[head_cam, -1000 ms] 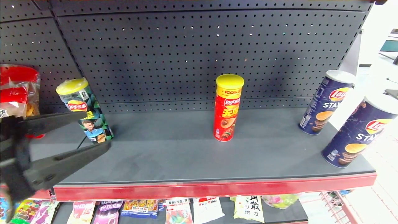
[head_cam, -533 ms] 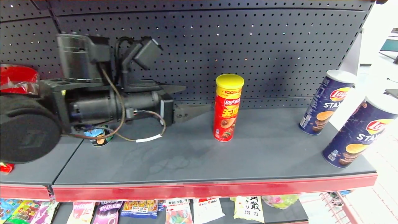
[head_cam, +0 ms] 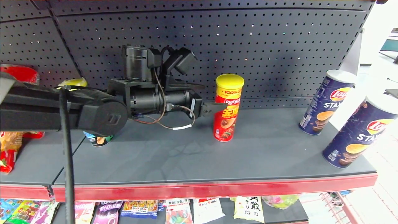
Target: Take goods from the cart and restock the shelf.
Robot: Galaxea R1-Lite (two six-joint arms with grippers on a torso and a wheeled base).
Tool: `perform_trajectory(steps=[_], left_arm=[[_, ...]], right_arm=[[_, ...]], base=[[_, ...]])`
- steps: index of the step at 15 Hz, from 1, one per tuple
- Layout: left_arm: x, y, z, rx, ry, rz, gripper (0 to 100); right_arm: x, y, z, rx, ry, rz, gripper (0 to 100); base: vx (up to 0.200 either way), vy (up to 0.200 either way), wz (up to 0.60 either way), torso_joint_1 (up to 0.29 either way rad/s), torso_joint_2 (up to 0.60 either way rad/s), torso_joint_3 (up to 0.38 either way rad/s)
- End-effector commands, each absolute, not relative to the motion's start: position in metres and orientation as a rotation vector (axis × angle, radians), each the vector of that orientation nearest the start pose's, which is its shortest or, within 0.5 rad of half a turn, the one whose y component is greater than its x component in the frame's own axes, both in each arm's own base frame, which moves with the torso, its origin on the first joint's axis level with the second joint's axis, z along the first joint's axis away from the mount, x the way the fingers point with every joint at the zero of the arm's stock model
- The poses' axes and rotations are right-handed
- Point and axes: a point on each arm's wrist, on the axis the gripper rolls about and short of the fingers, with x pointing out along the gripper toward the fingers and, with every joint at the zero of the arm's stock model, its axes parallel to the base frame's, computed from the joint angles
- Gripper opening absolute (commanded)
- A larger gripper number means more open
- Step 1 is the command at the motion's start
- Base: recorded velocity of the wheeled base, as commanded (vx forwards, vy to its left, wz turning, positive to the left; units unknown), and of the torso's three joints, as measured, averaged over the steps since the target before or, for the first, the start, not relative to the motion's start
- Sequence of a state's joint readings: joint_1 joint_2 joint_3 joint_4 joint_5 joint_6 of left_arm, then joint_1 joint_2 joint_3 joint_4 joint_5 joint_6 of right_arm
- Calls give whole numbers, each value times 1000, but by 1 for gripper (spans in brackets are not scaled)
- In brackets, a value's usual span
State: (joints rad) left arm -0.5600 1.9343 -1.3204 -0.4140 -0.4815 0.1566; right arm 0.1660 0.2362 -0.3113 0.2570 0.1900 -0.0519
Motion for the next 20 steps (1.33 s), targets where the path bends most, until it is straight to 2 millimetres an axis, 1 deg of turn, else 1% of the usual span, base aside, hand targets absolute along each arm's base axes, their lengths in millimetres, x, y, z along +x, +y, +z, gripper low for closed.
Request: perform_trajectory(steps=[1, 4, 5, 9, 12, 14, 19, 20], left_arm=[[336, -219, 213, 151, 136, -1045, 100], [346, -226, 213, 150, 120, -1046, 100], [351, -232, 211, 151, 113, -1050, 100], [361, -240, 209, 152, 103, -1054, 100], [363, -253, 209, 152, 96, -1074, 100], [363, -254, 211, 153, 120, -1077, 100], [369, -258, 210, 153, 112, -1076, 100], [369, -263, 209, 155, 110, -1085, 0]], right_arm=[[-23, 0, 140, -49, 176, 361, 0], [-23, 1, 139, -49, 182, 361, 0], [-22, 1, 138, -49, 183, 361, 0], [-22, 1, 138, -49, 185, 361, 0], [-22, 1, 137, -49, 187, 361, 0], [-22, 1, 137, -49, 187, 361, 0], [-22, 1, 137, -48, 187, 361, 0], [-22, 1, 137, -48, 187, 361, 0]], base=[[0, 0, 0, 0, 0, 0], [0, 0, 0, 0, 0, 0], [0, 0, 0, 0, 0, 0], [0, 0, 0, 0, 0, 0], [0, 0, 0, 0, 0, 0], [0, 0, 0, 0, 0, 0], [0, 0, 0, 0, 0, 0], [0, 0, 0, 0, 0, 0]])
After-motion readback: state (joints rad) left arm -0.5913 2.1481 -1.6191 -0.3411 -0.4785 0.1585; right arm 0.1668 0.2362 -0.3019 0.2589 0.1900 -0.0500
